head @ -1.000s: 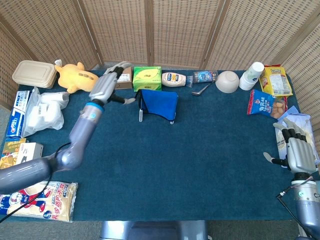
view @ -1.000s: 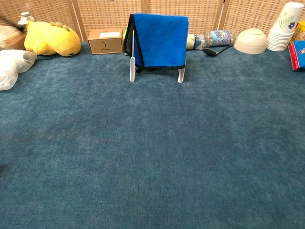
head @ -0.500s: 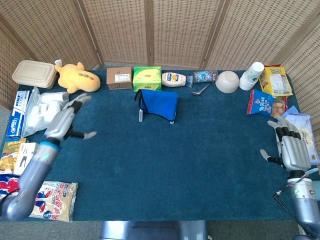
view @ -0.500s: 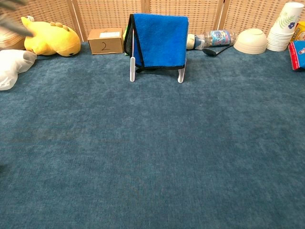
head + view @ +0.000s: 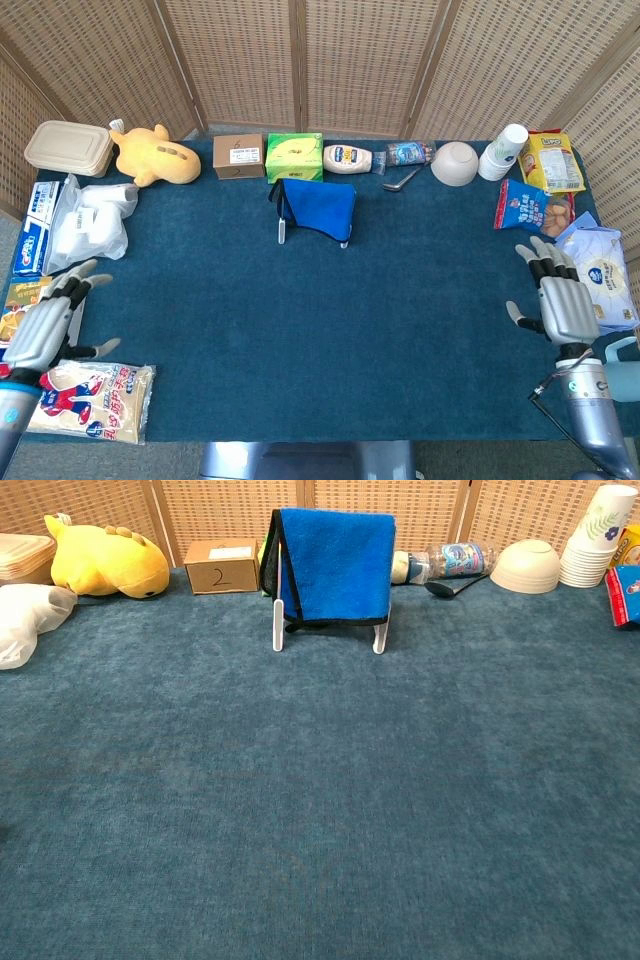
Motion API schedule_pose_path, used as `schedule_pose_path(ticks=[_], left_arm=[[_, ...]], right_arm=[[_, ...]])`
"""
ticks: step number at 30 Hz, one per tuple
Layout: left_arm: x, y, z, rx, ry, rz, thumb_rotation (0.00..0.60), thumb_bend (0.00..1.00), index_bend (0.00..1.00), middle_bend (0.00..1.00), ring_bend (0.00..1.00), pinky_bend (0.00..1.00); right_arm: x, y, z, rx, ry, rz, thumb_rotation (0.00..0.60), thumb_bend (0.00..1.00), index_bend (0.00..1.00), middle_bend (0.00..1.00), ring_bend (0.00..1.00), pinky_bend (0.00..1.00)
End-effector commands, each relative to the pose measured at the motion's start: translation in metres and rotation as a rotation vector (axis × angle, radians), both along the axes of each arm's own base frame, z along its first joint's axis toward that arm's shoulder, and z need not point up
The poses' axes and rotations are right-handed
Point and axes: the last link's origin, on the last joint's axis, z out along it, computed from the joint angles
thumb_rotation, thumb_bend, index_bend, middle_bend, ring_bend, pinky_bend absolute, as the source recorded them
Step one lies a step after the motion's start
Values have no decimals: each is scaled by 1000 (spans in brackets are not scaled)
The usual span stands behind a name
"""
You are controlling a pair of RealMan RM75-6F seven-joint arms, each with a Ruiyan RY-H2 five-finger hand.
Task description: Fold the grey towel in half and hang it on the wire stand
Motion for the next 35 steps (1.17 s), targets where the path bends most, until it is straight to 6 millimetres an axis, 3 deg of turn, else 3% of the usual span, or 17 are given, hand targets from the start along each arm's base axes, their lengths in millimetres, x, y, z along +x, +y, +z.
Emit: schedule_pose_path(ticks=[1,6,13,35], left_arm=[[-14,-37,-4,70,134,-19,600,85,220,39,0,0],[-20,-70,-18,133,181,-35,600,85,229,46,0,0],[-24,-83,-27,145,172,-47,600,85,234,54,0,0],[-22,-86,-23,198,105,-23,600,85,239,53,0,0]], right_arm=[[-2,7,-9,7,36,-4,600,309,63,16,0,0],[-4,17,-22,5,49,-13,600,310,51,7,0,0],[-6,25,-31,6,51,-11,600,309,49,3,0,0],[-5,38,-23,-18,3,-11,600,308,44,2,0,0]])
